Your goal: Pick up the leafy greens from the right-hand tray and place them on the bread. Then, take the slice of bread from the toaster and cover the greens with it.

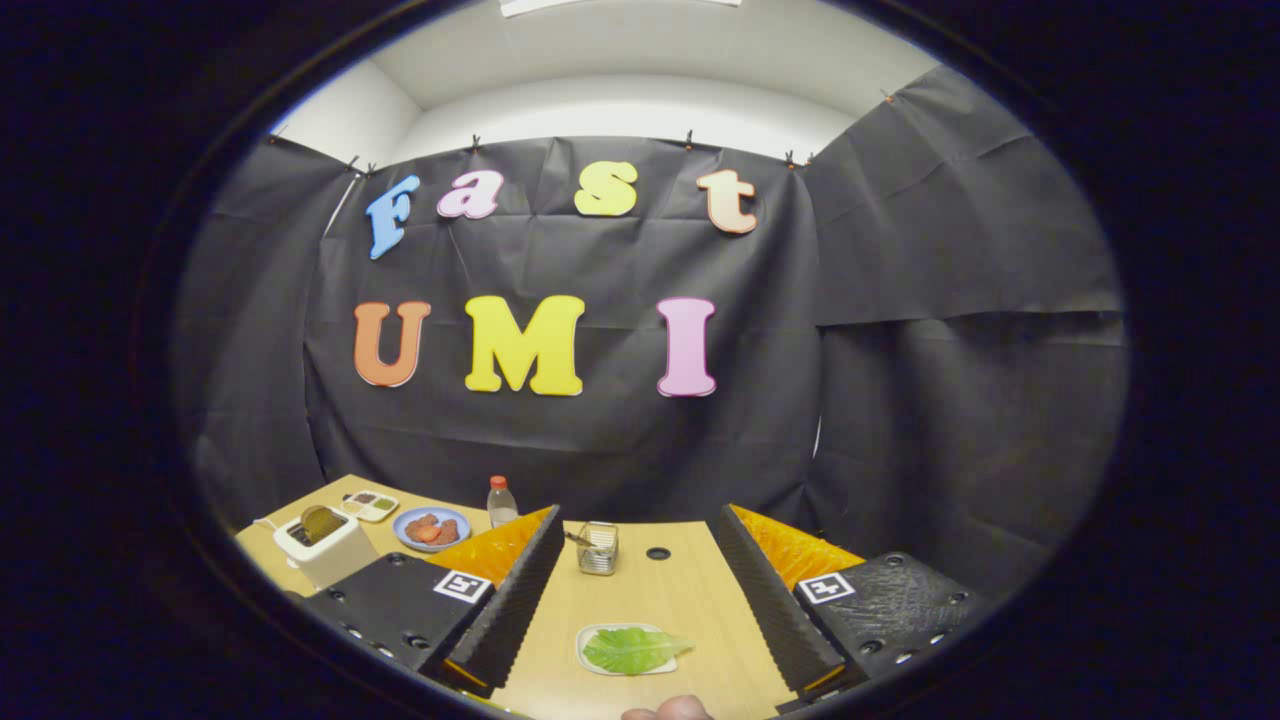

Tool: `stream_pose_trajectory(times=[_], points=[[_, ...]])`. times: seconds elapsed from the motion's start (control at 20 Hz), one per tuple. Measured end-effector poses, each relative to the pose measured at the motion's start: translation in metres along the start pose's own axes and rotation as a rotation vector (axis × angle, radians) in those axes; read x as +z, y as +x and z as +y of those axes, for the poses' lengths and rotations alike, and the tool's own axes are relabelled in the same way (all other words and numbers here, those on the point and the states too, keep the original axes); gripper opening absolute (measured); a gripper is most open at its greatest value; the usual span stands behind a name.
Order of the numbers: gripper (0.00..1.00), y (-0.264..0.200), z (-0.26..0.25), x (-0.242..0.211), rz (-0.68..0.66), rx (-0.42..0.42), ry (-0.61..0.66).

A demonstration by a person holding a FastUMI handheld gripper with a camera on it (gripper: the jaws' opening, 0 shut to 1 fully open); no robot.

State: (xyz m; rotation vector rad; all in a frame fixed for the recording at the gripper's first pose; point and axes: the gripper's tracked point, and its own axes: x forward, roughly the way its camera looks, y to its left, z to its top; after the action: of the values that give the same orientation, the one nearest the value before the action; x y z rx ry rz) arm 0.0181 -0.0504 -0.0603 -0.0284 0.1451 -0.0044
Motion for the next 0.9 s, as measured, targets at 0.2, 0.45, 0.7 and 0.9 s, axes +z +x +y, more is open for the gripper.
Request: stream_pose_trajectory(times=[0.2, 0.45, 0.7, 0.9], points=[[0.95, 0.019, -0.032, -0.056, 0.097, -0.01, 0.021], [0.96, 0.062, -0.049, -0.171, 0.278, 0.03, 0.062], [0.96, 0.118, -0.053, -0.278, 0.429, 0.083, 0.071], [0.96, 0.149, -0.058, -0.33, 0.529, 0.082, 0.11]])
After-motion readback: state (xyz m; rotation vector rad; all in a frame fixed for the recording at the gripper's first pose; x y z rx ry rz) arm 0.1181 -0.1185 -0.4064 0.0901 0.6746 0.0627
